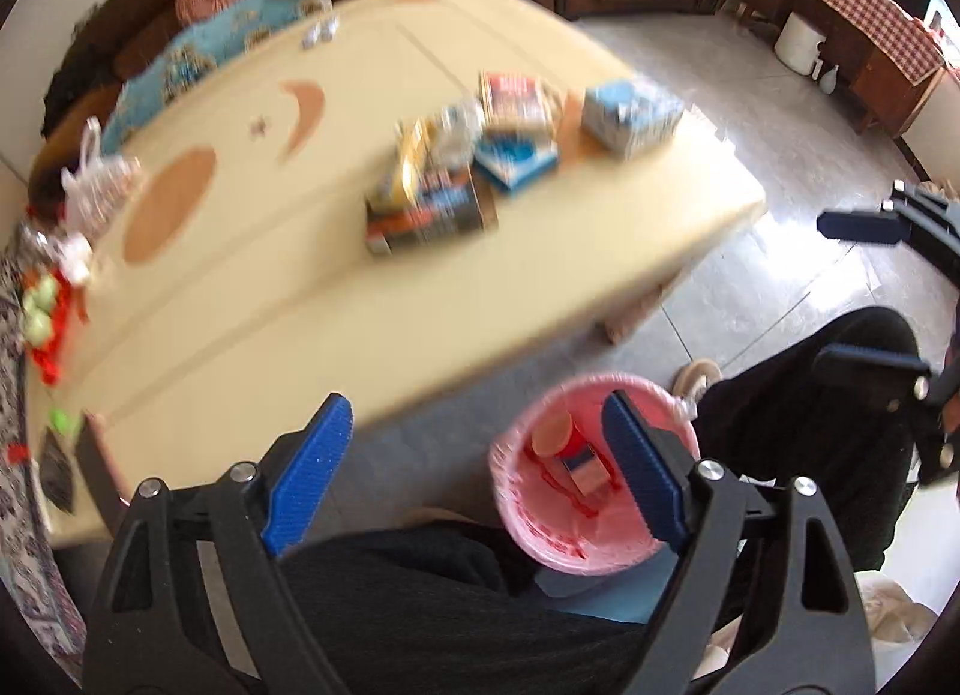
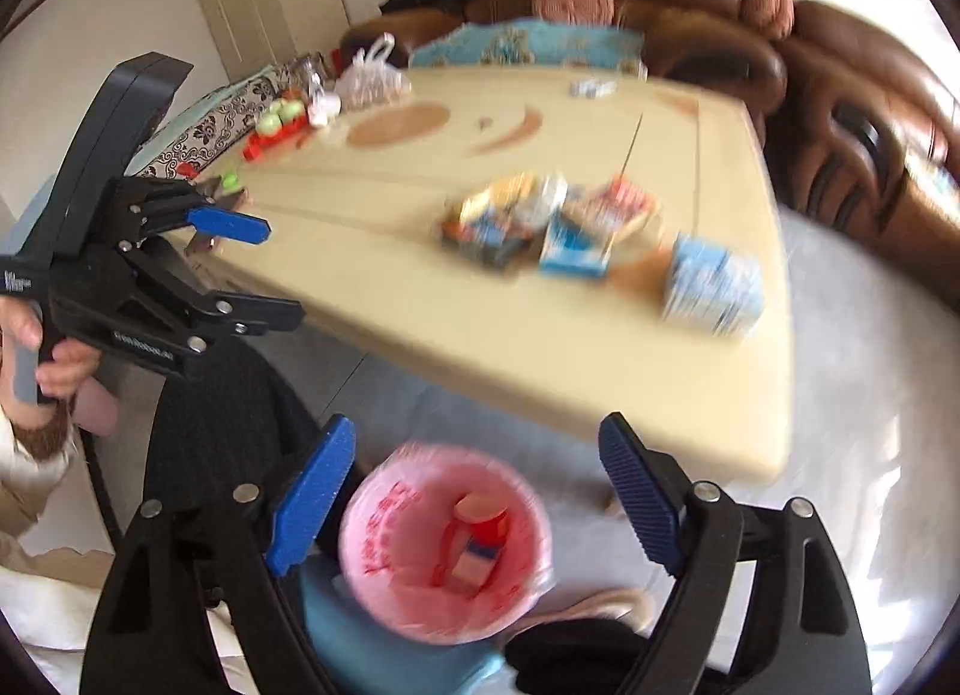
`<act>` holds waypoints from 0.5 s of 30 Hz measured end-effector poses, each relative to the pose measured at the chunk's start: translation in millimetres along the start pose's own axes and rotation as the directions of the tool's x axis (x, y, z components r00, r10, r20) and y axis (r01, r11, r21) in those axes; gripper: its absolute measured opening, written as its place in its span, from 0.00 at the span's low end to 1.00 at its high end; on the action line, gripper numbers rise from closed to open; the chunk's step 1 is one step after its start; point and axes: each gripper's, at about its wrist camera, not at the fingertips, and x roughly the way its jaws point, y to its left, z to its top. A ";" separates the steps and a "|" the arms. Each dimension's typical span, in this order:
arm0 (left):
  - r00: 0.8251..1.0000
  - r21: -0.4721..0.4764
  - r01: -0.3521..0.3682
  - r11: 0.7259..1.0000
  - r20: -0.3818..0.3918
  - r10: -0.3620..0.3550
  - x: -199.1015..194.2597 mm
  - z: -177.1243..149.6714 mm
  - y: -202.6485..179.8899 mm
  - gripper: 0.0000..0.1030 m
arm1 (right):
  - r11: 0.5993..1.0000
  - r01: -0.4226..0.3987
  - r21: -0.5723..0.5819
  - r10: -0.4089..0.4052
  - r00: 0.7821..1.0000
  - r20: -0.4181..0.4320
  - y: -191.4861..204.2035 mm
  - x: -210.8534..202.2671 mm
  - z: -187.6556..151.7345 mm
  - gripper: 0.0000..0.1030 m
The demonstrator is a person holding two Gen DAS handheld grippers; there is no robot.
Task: Collect trash
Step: 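Move both tools back over the table toward the remaining trash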
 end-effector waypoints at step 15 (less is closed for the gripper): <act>1.000 0.162 -0.003 0.987 -0.005 0.004 -59.8 124.9 30.2 0.84 | 0.985 0.025 -0.169 -0.012 0.997 0.079 -42.9 -74.2 127.8 0.86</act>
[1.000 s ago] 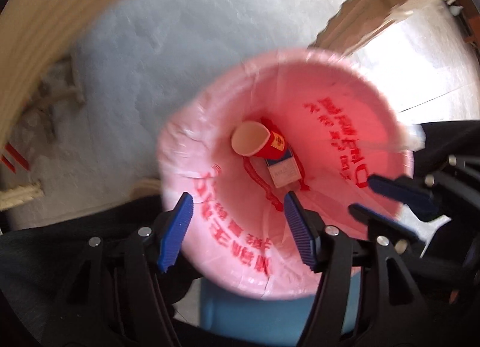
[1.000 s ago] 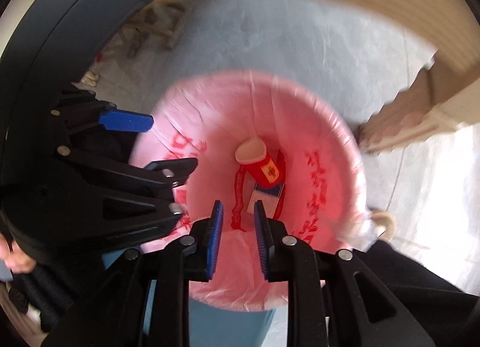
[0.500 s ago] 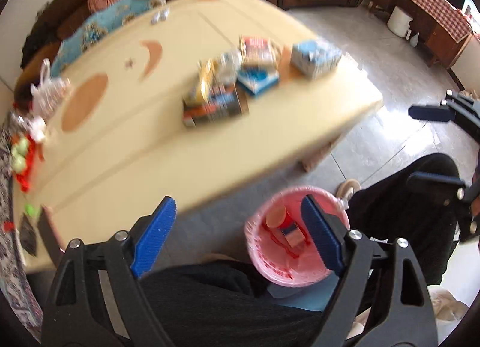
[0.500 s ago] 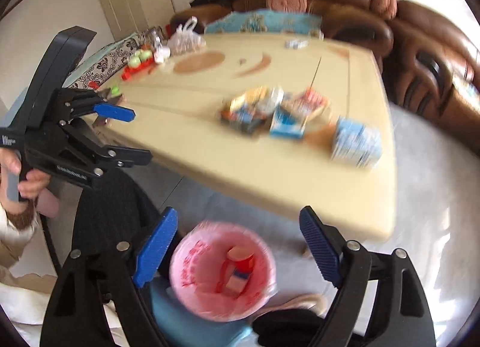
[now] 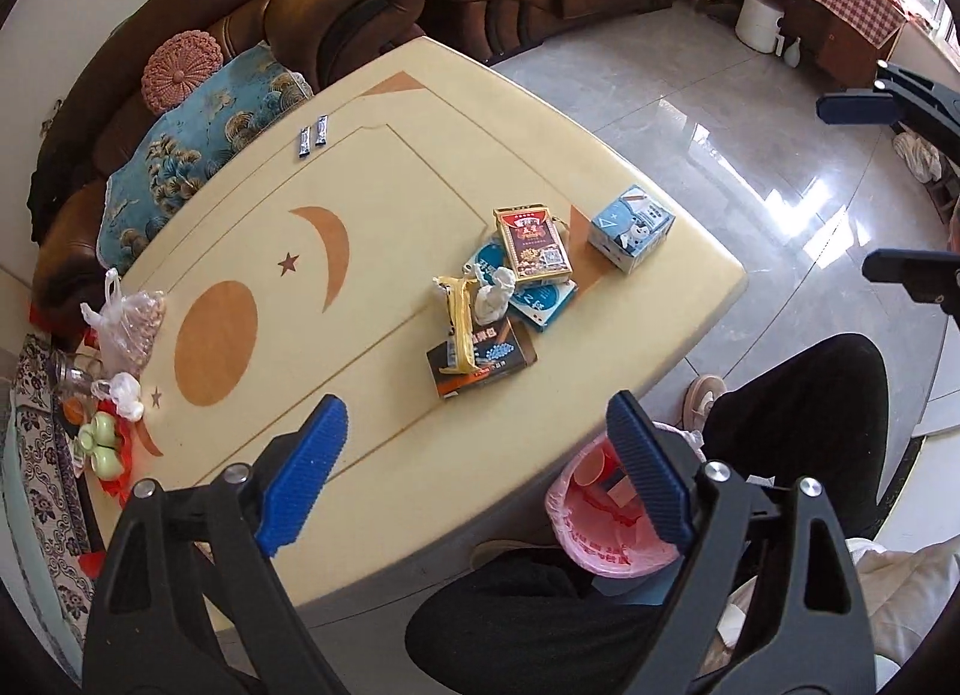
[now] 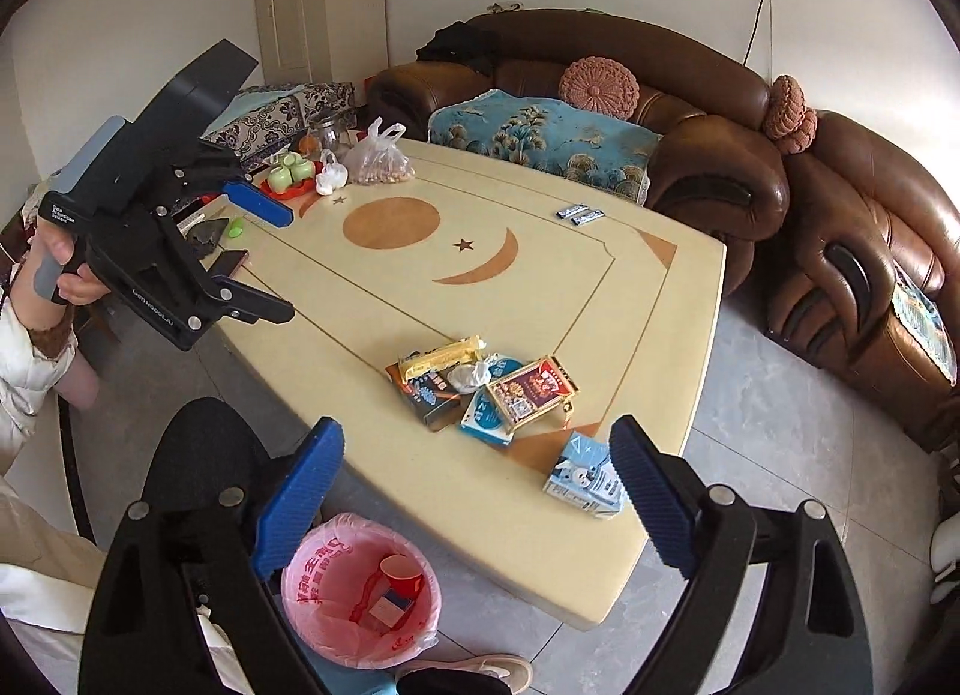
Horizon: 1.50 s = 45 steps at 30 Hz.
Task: Collect trash
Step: 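Move both tools back over the table toward the remaining trash, then grasp the yellow snack wrapper with the left tool while the right tool grasps the blue-white carton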
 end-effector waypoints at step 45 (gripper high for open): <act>0.897 -0.013 0.127 0.992 -0.426 -0.121 255.0 31.0 35.3 0.84 | 0.913 -0.295 -0.280 0.093 0.822 -0.562 -88.9 230.9 -26.9 0.86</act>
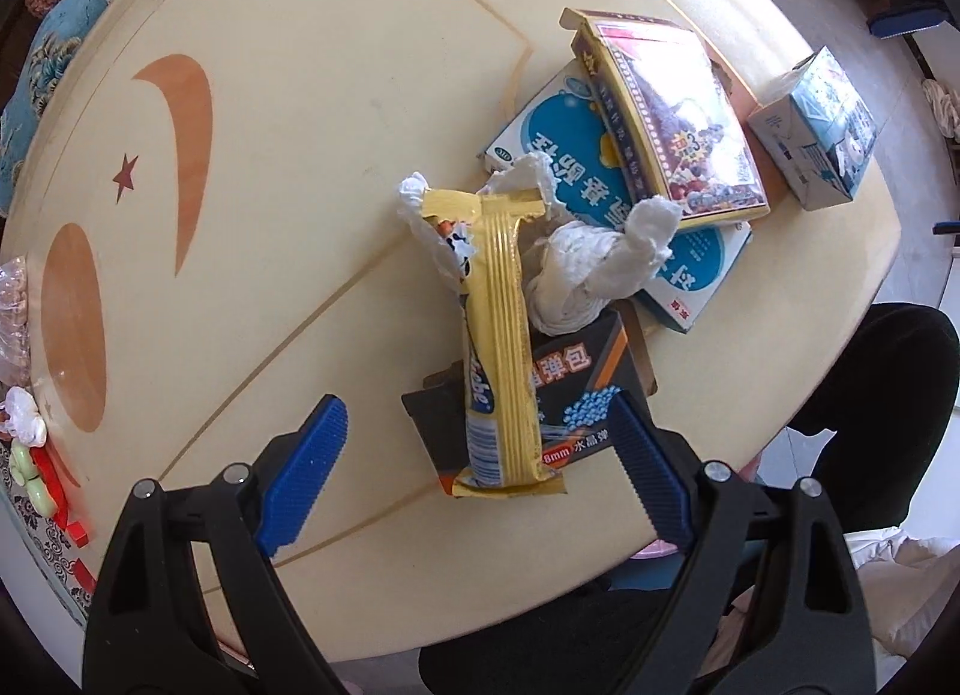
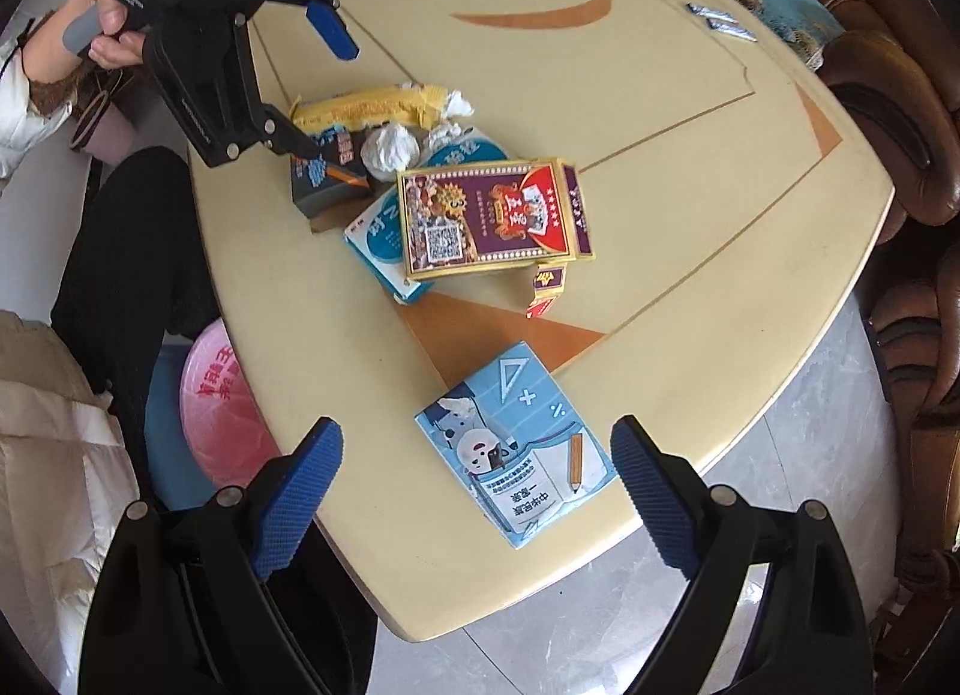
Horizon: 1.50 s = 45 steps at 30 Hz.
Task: Collect trash
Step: 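Grasp the yellow snack wrapper with the left tool while the right tool grasps the blue-white carton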
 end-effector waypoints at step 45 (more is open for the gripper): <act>0.979 -0.140 0.187 0.972 0.105 -0.174 -4.4 -16.1 29.3 0.18 | 0.861 0.152 0.485 -0.197 0.979 0.043 -2.0 59.5 -21.6 0.66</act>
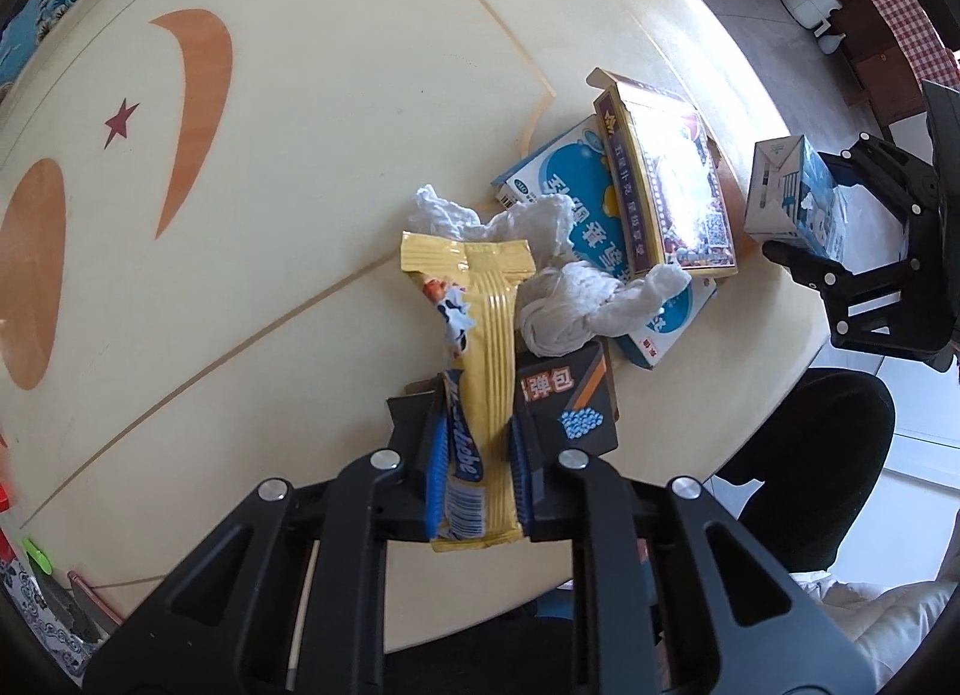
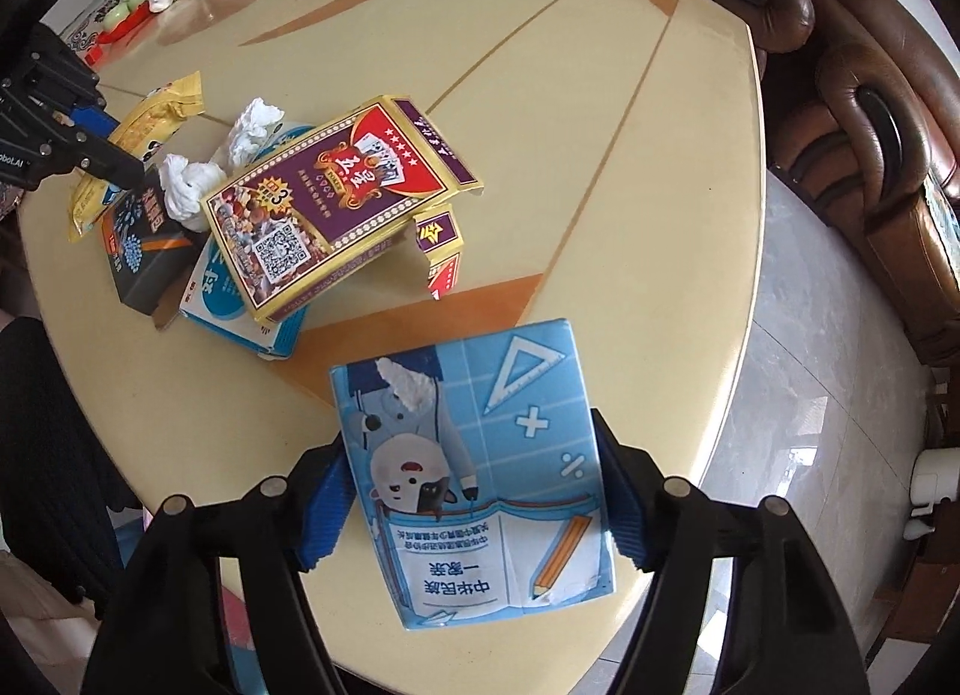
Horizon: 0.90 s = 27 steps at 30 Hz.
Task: Collect trash
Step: 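Grasp the yellow snack wrapper with the left tool while the right tool grasps the blue-white carton, then carry the yellow wrapper with the left tool while the right tool carries the carton over the bin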
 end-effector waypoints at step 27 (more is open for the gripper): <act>0.977 0.016 -0.075 0.997 0.201 0.070 -85.9 -117.3 -65.8 0.18 | 1.000 0.008 -0.015 -0.005 0.981 0.195 105.5 -167.8 -18.2 0.66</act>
